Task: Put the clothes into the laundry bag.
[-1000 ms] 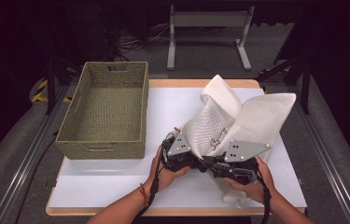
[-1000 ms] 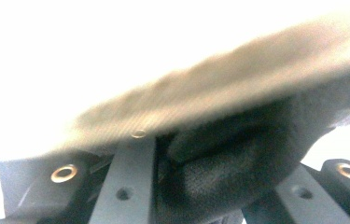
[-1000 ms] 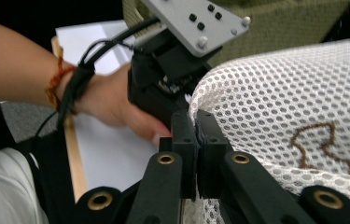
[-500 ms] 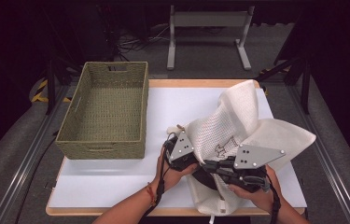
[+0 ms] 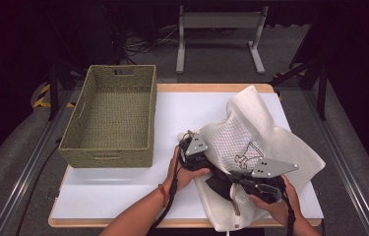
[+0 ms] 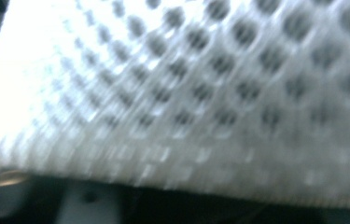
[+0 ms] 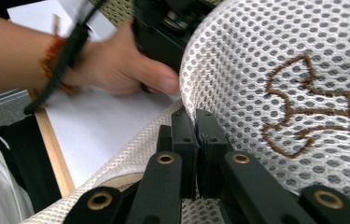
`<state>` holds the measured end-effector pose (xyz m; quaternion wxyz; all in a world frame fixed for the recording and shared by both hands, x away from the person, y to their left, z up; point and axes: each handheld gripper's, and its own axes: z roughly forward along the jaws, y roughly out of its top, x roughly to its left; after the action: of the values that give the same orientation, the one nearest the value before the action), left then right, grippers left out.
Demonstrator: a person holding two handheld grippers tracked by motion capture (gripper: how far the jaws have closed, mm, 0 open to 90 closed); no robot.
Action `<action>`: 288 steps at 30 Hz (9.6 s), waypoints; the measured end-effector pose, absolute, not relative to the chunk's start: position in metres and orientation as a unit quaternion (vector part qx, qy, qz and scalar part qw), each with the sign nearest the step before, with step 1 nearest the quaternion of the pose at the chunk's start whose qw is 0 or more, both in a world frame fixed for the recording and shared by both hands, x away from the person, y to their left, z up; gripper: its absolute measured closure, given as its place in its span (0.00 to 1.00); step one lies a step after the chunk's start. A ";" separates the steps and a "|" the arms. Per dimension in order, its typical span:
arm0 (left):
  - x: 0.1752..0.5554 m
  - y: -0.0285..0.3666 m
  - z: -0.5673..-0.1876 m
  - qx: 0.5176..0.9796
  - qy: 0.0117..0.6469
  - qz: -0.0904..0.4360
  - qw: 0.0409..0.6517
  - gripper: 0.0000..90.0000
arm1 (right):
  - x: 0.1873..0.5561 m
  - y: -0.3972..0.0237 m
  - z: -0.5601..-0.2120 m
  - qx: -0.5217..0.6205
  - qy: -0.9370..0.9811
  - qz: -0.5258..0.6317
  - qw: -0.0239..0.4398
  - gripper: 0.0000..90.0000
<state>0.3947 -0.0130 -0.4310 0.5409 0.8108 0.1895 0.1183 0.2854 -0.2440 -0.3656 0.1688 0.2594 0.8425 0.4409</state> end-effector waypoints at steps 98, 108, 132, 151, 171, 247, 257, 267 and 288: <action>0.380 -0.050 -0.446 0.853 0.143 0.022 0.502 0.72 | 0.285 -0.250 -0.381 0.270 0.853 0.418 0.156 0.97; 0.401 -0.003 -0.437 0.844 0.206 0.119 0.481 0.27 | 0.282 -0.243 -0.380 0.259 0.859 0.412 0.158 0.97; 0.429 -0.053 -0.449 0.854 0.208 -0.026 0.476 0.90 | 0.286 -0.246 -0.382 0.262 0.861 0.412 0.145 0.97; 0.414 -0.062 -0.445 0.827 0.217 0.008 0.519 0.78 | 0.288 -0.249 -0.385 0.274 0.864 0.395 0.147 0.96; 0.372 -0.052 -0.447 0.881 0.099 0.028 0.461 0.60 | 0.279 -0.244 -0.378 0.256 0.861 0.409 0.162 0.96; 0.363 0.005 -0.447 0.850 0.182 0.033 0.494 0.89 | 0.269 -0.220 -0.383 0.206 0.890 0.390 0.120 0.95; 0.379 -0.032 -0.447 0.846 0.170 0.060 0.501 0.87 | 0.275 -0.227 -0.384 0.231 0.885 0.381 0.138 0.92; 0.368 0.000 -0.443 0.871 0.127 0.054 0.471 0.43 | 0.273 -0.228 -0.380 0.227 0.879 0.392 0.149 0.91; 0.393 0.017 -0.447 0.859 0.227 0.108 0.446 0.74 | 0.266 -0.223 -0.375 0.206 0.882 0.400 0.141 0.99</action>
<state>0.3930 0.0171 -0.4466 0.4456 0.8592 0.2271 0.1077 0.2659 -0.2225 -0.3754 0.1405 0.2057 0.8819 0.4002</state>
